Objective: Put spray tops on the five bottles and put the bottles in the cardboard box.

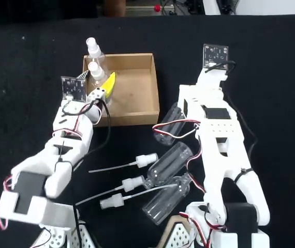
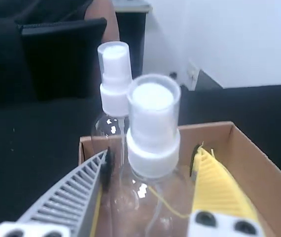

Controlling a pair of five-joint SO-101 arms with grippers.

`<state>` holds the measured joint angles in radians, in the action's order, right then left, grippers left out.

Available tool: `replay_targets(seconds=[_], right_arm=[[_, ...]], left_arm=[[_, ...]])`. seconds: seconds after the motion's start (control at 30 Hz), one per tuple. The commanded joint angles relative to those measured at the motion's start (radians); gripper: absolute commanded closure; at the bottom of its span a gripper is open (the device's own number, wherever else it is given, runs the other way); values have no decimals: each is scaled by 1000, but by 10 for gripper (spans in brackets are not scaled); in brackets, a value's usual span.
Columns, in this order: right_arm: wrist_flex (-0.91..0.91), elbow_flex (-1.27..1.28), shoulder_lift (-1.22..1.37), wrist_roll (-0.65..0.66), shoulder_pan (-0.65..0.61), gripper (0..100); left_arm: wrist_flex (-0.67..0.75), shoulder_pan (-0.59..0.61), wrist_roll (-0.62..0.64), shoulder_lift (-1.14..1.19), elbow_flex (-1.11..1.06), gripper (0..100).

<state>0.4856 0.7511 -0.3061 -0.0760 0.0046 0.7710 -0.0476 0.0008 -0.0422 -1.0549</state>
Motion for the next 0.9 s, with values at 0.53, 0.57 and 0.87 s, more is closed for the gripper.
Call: replay_targets(seconds=[0.53, 0.57, 0.87], right_arm=[[-31, -4, -56, -9, 25, 843], [-31, -4, -56, -9, 25, 843], [-29, -4, -56, -9, 25, 843]], left_arm=[[-982, -10, 5, -577, 18, 755], [-1048, -10, 5, -608, 18, 755], [-1501, 30, 6, -901, 71, 776]])
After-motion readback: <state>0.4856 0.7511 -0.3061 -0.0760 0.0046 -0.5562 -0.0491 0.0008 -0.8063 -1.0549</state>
